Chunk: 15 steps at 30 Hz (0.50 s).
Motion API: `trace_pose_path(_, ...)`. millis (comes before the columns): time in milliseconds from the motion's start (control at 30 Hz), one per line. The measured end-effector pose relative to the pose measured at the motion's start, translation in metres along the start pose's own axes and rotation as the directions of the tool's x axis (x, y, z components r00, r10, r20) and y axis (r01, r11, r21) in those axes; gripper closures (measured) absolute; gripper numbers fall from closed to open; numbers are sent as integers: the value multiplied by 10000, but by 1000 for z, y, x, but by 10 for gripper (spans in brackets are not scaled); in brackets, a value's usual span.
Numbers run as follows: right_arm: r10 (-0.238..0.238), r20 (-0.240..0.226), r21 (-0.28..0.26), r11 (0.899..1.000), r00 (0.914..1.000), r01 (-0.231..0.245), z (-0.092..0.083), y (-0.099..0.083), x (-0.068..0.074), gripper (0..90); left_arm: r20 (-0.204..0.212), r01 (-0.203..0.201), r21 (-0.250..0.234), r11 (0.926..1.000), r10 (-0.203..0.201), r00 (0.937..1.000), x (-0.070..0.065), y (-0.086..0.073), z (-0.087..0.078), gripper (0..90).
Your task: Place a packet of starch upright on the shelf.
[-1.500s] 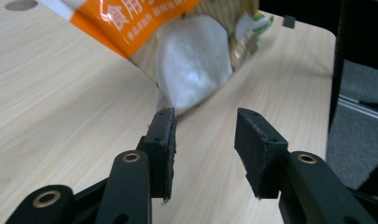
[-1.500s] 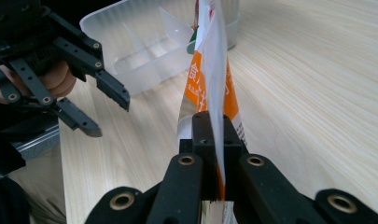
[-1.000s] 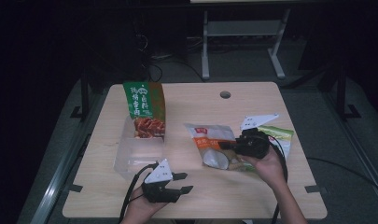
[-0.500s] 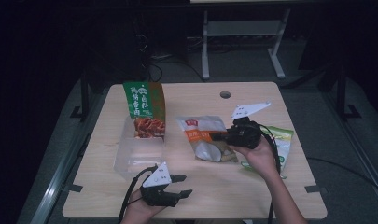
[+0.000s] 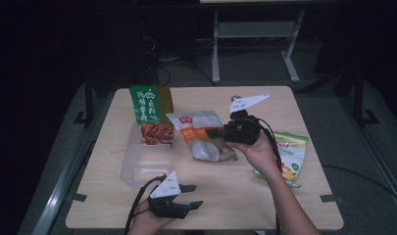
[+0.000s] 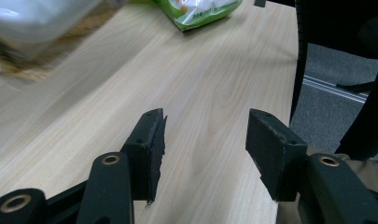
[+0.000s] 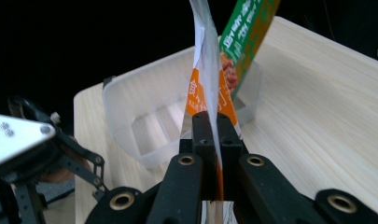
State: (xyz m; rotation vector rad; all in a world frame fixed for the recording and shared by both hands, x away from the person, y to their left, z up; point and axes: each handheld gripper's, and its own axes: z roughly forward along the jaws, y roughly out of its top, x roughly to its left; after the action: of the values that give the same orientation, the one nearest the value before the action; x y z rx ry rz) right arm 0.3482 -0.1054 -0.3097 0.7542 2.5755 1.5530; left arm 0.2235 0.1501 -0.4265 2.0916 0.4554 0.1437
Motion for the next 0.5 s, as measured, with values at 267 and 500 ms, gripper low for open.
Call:
trace_pose_path(267,-217,-188,-43,9998,9996,216,13,19,5,900,-49,74,-108,9999,-74,10000,0,-1,-1,435)
trace_pose_path(500,-259,-471,-7,9997,9986,259,29,33,10,900,17,35,-22,10000,-35,10000,-3,-1,0,431)
